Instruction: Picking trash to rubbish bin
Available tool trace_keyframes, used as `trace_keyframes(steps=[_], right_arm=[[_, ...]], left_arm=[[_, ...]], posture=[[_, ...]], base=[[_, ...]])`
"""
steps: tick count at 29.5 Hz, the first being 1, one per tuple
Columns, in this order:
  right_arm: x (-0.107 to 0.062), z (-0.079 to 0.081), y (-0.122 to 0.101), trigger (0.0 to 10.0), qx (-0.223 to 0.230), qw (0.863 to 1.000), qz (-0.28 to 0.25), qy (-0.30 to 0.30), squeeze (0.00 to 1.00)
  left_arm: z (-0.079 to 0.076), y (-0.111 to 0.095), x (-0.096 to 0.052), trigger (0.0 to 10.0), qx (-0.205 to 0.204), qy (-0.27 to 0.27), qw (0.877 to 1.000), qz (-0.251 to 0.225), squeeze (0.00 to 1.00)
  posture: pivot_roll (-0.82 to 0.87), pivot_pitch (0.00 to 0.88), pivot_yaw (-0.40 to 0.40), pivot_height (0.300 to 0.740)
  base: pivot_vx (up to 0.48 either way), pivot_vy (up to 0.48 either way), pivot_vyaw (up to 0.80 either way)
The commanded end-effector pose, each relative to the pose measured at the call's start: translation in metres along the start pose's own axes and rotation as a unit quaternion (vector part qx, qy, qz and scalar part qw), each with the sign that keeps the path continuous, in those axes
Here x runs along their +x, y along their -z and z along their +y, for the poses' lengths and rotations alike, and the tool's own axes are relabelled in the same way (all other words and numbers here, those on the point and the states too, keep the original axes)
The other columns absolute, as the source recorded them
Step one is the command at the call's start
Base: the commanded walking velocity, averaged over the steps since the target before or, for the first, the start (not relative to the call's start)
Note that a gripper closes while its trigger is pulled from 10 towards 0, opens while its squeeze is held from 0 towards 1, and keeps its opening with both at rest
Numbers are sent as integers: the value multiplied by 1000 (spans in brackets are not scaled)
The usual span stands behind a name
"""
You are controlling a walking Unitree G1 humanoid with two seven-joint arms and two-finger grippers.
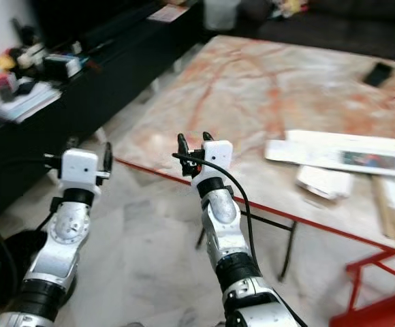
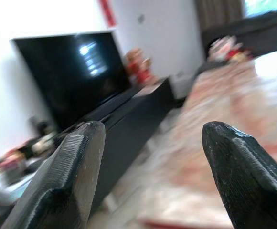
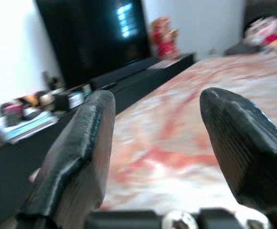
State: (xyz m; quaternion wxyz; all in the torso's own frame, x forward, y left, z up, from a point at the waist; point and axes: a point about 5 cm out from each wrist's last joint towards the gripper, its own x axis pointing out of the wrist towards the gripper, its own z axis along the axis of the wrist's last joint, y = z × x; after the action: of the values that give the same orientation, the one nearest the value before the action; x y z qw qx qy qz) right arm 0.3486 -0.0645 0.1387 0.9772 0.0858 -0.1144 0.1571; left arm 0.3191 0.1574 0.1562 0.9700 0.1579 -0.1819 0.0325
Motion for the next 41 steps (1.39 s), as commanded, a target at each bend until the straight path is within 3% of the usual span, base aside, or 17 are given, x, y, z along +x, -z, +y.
trace_keyframes(steps=[1,23,28,35,41], right_arm=[[3,11,0,10000,5,1000,-3,-12,0],[1,5,-1,10000,1,1000,-4,-5,0],[1,5,-2,10000,0,1000,-5,-8,0],[1,5,-2,10000,-1,1000,-4,-12,0],[1,4,-3,10000,-3,1000,-4,-12,0]], left_arm=[[5,0,2,10000,2,1,1000,-4,0],[-7,1,-1,10000,-24,41,999,7,0],[-10,3,-1,10000,-32,53,998,19,0],[-12,7,-3,10000,-94,33,994,40,0],[-13,1,1,10000,-82,40,995,29,0]], posture=[[111,76,26,740],[112,121,3,740],[110,134,0,740],[99,148,-9,740],[97,155,-13,740]], base=[[0,0,-800],[0,0,-800],[0,0,0],[0,0,0],[0,0,0]])
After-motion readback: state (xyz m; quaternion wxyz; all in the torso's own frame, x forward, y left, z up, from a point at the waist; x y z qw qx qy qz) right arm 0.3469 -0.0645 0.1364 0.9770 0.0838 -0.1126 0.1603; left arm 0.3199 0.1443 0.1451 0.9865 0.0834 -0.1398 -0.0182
